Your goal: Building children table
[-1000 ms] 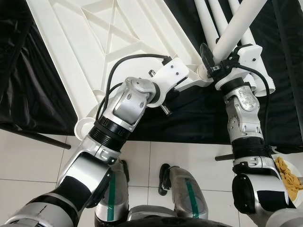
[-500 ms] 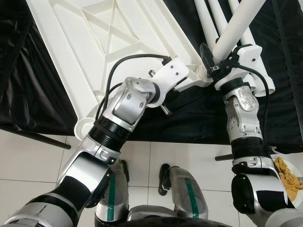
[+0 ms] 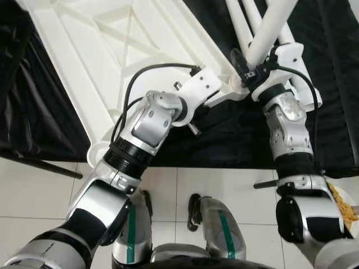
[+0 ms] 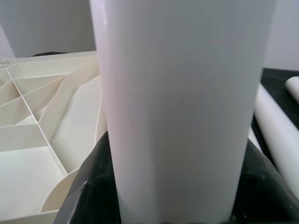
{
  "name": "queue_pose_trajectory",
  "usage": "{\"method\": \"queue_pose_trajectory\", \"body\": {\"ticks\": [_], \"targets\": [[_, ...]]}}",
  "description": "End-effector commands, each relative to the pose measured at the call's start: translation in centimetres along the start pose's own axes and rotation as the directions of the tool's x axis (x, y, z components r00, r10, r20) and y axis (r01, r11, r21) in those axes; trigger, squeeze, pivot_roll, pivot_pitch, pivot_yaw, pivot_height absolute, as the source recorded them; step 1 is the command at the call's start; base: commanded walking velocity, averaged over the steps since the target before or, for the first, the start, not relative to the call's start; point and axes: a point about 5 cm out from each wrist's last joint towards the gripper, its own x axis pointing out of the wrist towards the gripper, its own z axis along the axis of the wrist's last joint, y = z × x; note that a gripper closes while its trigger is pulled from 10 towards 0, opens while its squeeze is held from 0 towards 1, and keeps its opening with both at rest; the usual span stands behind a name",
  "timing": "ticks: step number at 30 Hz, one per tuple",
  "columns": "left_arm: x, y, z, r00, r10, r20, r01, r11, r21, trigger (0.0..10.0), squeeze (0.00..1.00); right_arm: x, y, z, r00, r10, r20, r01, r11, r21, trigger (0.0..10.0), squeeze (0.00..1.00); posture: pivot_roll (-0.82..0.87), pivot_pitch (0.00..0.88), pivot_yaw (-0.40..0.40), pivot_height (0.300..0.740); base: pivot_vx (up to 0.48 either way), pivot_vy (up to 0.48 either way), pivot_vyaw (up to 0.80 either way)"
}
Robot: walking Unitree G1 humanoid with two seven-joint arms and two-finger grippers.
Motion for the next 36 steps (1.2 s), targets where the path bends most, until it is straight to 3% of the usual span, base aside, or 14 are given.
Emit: {"method": "queue_pose_trajectory", "body": {"ticks": [1, 2, 3, 9, 14, 17, 20, 25, 29, 31, 32, 34, 35, 36], "targets": [[0.2, 0.4, -0.4, 0.995, 0.098, -0.009, -0.098, 0.995, -0.021, 10.0, 0.00, 0.2, 0.9, -1.3, 0.998, 0.052, -0.047, -0.047, 0.995, 0.092, 3.4, 0.00, 0.06, 0.089, -0.005, 0.740, 0.000, 0.000, 0.00], [0.1, 0.4, -0.4, 0.995, 0.096, -0.009, -0.096, 0.995, -0.020, 10.0, 0.00, 0.3, 0.7, -1.1, 0.998, 0.049, -0.039, -0.045, 0.993, 0.105, 3.0, 0.00, 0.06, 0.089, -0.005, 0.740, 0.000, 0.000, 0.00], [0.1, 0.4, -0.4, 0.995, 0.098, -0.010, -0.098, 0.995, -0.019, 10.0, 0.00, 0.4, 0.9, -0.8, 0.996, 0.085, -0.035, -0.084, 0.996, 0.011, 0.0, 0.00, 0.06, 0.088, -0.008, 0.740, 0.000, 0.000, 0.00], [0.0, 0.5, -0.5, 0.994, 0.105, -0.011, -0.105, 0.994, -0.022, 10.0, 0.00, 0.5, 2.7, -0.4, 0.970, 0.234, -0.066, -0.243, 0.935, -0.257, 0.0, 0.00, 0.07, 0.087, -0.012, 0.740, 0.000, 0.000, 0.00], [0.0, 0.6, -0.4, 0.994, 0.107, -0.009, -0.107, 0.994, -0.024, 10.0, 0.00, 0.6, 3.1, -0.5, 0.961, 0.264, -0.081, -0.276, 0.909, -0.312, 0.0, 0.00, 0.07, 0.087, -0.014, 0.740, 0.000, 0.000, 0.00], [0.0, 0.6, -0.4, 0.994, 0.109, -0.007, -0.109, 0.994, -0.024, 10.0, 0.00, 0.8, 2.3, -0.3, 0.982, 0.189, -0.029, -0.191, 0.969, -0.158, 0.0, 0.00, 0.06, 0.086, -0.014, 0.740, 0.000, 0.000, 0.00], [0.0, 0.6, -0.4, 0.994, 0.109, -0.007, -0.109, 0.994, -0.023, 10.0, 0.00, 0.9, 2.0, -0.2, 0.986, 0.166, -0.017, -0.167, 0.980, -0.111, 0.0, 0.00, 0.06, 0.086, -0.014, 0.740, 0.000, 0.000, 0.00], [0.0, 0.6, -0.4, 0.994, 0.109, -0.007, -0.109, 0.994, -0.024, 10.0, 0.00, 0.8, 0.3, -0.3, 0.999, 0.009, 0.039, -0.016, 0.981, 0.192, 0.0, 0.00, 0.06, 0.089, -0.011, 0.740, 0.000, 0.000, 0.00], [-0.1, 0.7, -0.4, 0.994, 0.109, -0.007, -0.109, 0.994, -0.024, 10.0, 0.00, 0.7, 0.1, -0.3, 0.999, -0.012, 0.046, 0.002, 0.979, 0.204, 0.0, 0.00, 0.06, 0.089, -0.009, 0.740, 0.000, 0.000, 0.00], [-0.1, 0.7, -0.4, 0.994, 0.109, -0.008, -0.109, 0.994, -0.021, 10.0, 0.00, 0.7, 1.4, 0.0, 0.996, 0.084, 0.039, -0.083, 0.996, -0.040, 0.0, 0.00, 0.06, 0.090, -0.005, 0.740, 0.000, 0.000, 0.00], [-0.1, 0.7, -0.4, 0.994, 0.109, -0.008, -0.109, 0.994, -0.021, 10.0, 0.00, 0.7, 1.4, 0.0, 0.996, 0.084, 0.039, -0.083, 0.996, -0.040, 0.0, 0.00, 0.06, 0.090, -0.005, 0.740, 0.000, 0.000, 0.00], [-0.1, 0.7, -0.4, 0.994, 0.108, -0.009, -0.108, 0.994, -0.020, 10.0, 0.00, 0.8, 2.9, 0.3, 0.982, 0.187, 0.030, -0.174, 0.955, -0.240, 0.0, 0.00, 0.06, 0.091, -0.004, 0.740, 0.000, 0.000, 0.00], [-0.1, 0.7, -0.4, 0.994, 0.108, -0.009, -0.108, 0.994, -0.020, 10.0, 0.00, 0.9, 3.2, 0.4, 0.977, 0.210, 0.026, -0.195, 0.939, -0.285, 0.0, 0.00, 0.06, 0.091, -0.004, 0.740, 0.000, 0.000, 0.00], [-0.1, 0.7, -0.4, 0.994, 0.107, -0.009, -0.108, 0.994, -0.020, 10.0, 0.00, 1.1, 3.2, 0.8, 0.981, 0.188, 0.056, -0.172, 0.962, -0.211, 0.0, 0.00, 0.06, 0.093, -0.004, 0.740, 0.000, 0.000, 0.00]]}}
